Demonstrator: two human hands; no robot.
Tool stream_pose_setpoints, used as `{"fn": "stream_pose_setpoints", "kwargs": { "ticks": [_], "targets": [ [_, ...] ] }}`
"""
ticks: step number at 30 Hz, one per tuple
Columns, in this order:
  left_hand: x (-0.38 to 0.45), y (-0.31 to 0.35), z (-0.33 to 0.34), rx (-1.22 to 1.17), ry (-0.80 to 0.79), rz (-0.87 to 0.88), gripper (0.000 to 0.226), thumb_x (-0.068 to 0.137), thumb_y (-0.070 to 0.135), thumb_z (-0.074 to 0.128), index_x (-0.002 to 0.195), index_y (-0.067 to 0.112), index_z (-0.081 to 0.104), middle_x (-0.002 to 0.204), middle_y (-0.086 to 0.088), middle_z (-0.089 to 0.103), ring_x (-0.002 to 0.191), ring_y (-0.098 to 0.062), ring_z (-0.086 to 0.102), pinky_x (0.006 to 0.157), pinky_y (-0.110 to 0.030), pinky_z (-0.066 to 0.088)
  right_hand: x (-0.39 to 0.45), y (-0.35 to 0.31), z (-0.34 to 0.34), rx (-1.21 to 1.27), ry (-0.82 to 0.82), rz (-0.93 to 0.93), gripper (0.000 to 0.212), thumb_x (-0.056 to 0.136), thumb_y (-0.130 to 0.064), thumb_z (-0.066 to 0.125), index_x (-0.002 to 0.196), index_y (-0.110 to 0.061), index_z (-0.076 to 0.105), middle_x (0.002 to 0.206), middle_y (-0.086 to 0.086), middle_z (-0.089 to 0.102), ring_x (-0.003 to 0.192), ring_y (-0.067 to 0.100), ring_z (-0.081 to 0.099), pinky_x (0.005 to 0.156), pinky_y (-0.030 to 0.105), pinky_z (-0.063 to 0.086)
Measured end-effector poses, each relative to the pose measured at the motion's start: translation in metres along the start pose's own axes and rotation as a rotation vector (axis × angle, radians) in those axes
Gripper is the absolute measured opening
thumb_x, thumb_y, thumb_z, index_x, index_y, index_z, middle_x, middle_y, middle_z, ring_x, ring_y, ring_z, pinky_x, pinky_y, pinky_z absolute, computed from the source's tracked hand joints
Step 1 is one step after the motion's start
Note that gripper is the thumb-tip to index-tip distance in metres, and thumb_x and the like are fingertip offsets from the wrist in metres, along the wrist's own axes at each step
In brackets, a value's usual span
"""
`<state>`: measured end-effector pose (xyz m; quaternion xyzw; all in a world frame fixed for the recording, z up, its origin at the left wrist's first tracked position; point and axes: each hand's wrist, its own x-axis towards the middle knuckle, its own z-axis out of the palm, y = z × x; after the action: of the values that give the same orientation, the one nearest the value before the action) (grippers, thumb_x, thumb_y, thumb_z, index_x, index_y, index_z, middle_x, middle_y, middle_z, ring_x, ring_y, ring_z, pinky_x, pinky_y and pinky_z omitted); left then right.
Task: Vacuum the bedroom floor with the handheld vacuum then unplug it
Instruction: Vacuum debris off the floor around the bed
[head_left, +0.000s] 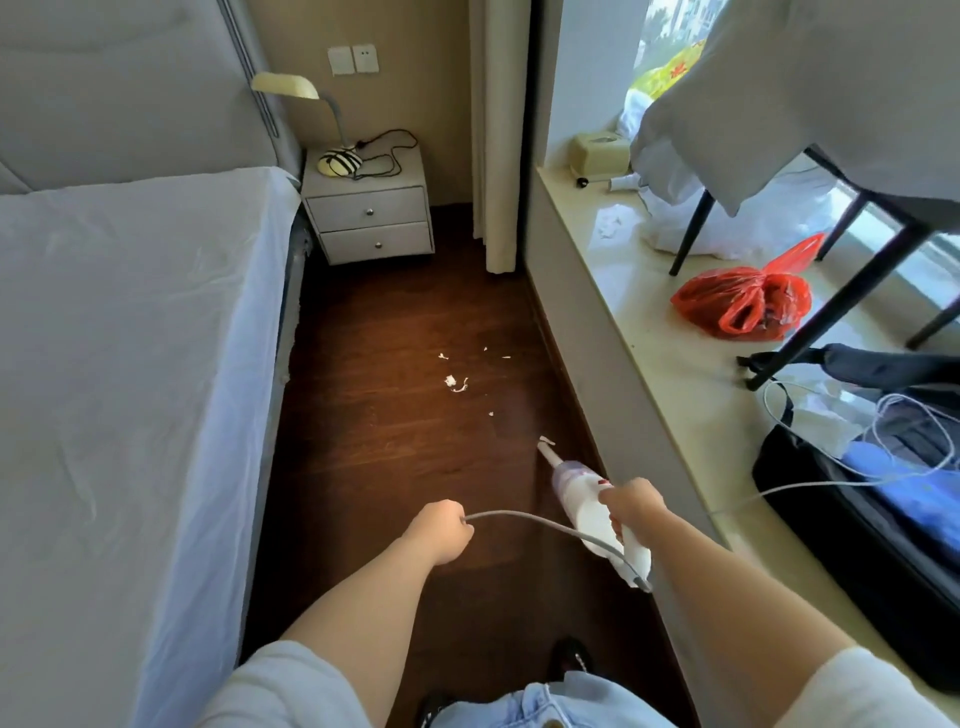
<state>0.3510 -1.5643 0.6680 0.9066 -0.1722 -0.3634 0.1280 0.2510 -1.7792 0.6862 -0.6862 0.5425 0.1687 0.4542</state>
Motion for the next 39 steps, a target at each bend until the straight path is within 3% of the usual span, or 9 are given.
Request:
{"fn": "stream_pose_setpoints", "kwargs": {
  "ticks": [2, 4, 8, 13, 18, 21, 25, 34, 39],
  "targets": [
    [0.004, 0.010, 0.001, 0.016, -0.013, 0.016, 0.022, 0.097, 0.025, 0.048, 0.110, 0.013, 0.061, 0.103, -0.003, 0.062, 0.083, -0.011, 0.056, 0.074, -0.020, 0.045, 0.008, 0.007, -0.013, 0.001, 0.031, 0.041, 0.030, 0.095, -0.017, 0.051, 0.114, 0.006, 0.057, 0.082, 0.013, 0.058, 0.071, 0.025, 0.056, 0.065, 0.032, 0.046],
    [0.006, 0.018, 0.003, 0.016, -0.023, 0.025, 0.023, 0.097, 0.025, 0.048, 0.112, 0.013, 0.060, 0.107, -0.005, 0.062, 0.084, -0.011, 0.056, 0.075, -0.019, 0.045, 0.016, 0.011, -0.023, 0.031, 0.050, 0.048, 0.017, 0.094, -0.013, 0.052, 0.085, 0.000, 0.057, 0.068, 0.010, 0.056, 0.057, 0.021, 0.053, 0.056, 0.029, 0.045],
    [0.010, 0.029, 0.001, 0.012, -0.020, 0.022, 0.023, 0.097, 0.025, 0.048, 0.112, 0.012, 0.060, 0.109, -0.006, 0.063, 0.094, -0.015, 0.061, 0.081, -0.022, 0.048, 0.022, 0.012, -0.037, 0.069, 0.058, 0.069, 0.029, 0.091, -0.008, 0.054, 0.063, -0.008, 0.046, 0.059, 0.008, 0.050, 0.048, 0.017, 0.047, 0.049, 0.028, 0.044],
    [0.013, 0.030, 0.000, 0.009, -0.018, 0.016, 0.024, 0.098, 0.024, 0.047, 0.114, 0.012, 0.060, 0.109, -0.006, 0.063, 0.094, -0.015, 0.061, 0.080, -0.021, 0.047, 0.021, 0.004, -0.038, 0.157, -0.008, 0.160, 0.016, 0.096, -0.012, 0.051, 0.096, 0.003, 0.051, 0.066, 0.009, 0.049, 0.055, 0.019, 0.044, 0.054, 0.027, 0.038],
    [0.012, 0.022, 0.000, 0.016, -0.021, 0.006, 0.024, 0.098, 0.024, 0.047, 0.113, 0.012, 0.060, 0.108, -0.006, 0.063, 0.094, -0.015, 0.062, 0.081, -0.021, 0.048, 0.010, -0.008, -0.032, 0.074, -0.040, 0.076, 0.036, 0.095, -0.018, 0.056, 0.120, 0.007, 0.052, 0.077, 0.010, 0.055, 0.070, 0.024, 0.054, 0.064, 0.032, 0.043],
    [0.011, 0.020, 0.002, 0.022, -0.016, 0.021, 0.023, 0.097, 0.024, 0.048, 0.112, 0.012, 0.060, 0.107, -0.005, 0.063, 0.094, -0.015, 0.062, 0.082, -0.022, 0.049, 0.004, -0.014, -0.028, 0.047, -0.055, 0.037, 0.035, 0.094, -0.020, 0.058, 0.118, 0.004, 0.055, 0.084, 0.009, 0.058, 0.077, 0.023, 0.056, 0.073, 0.031, 0.043],
    [0.011, 0.019, -0.001, 0.025, -0.012, 0.038, 0.022, 0.097, 0.025, 0.048, 0.110, 0.012, 0.061, 0.107, -0.005, 0.063, 0.095, -0.016, 0.062, 0.082, -0.024, 0.049, -0.004, -0.014, -0.013, 0.004, -0.110, 0.028, 0.022, 0.095, -0.024, 0.056, 0.093, -0.002, 0.056, 0.074, 0.006, 0.054, 0.066, 0.019, 0.050, 0.073, 0.029, 0.039],
    [0.011, 0.027, 0.000, 0.052, -0.015, 0.055, 0.024, 0.098, 0.024, 0.047, 0.113, 0.012, 0.061, 0.108, -0.006, 0.063, 0.095, -0.016, 0.061, 0.083, -0.024, 0.049, -0.002, 0.003, -0.013, 0.013, 0.003, 0.012, 0.032, 0.094, -0.023, 0.056, 0.071, -0.002, 0.053, 0.061, 0.006, 0.053, 0.056, 0.019, 0.052, 0.058, 0.026, 0.042],
    [0.011, 0.042, 0.008, 0.036, -0.025, 0.061, 0.024, 0.098, 0.024, 0.047, 0.114, 0.011, 0.060, 0.109, -0.006, 0.063, 0.097, -0.017, 0.062, 0.086, -0.025, 0.051, 0.011, 0.015, -0.031, -0.033, 0.035, 0.036, 0.036, 0.096, -0.024, 0.051, 0.117, 0.006, 0.057, 0.090, 0.012, 0.064, 0.083, 0.027, 0.062, 0.073, 0.028, 0.045]
  ]
}}
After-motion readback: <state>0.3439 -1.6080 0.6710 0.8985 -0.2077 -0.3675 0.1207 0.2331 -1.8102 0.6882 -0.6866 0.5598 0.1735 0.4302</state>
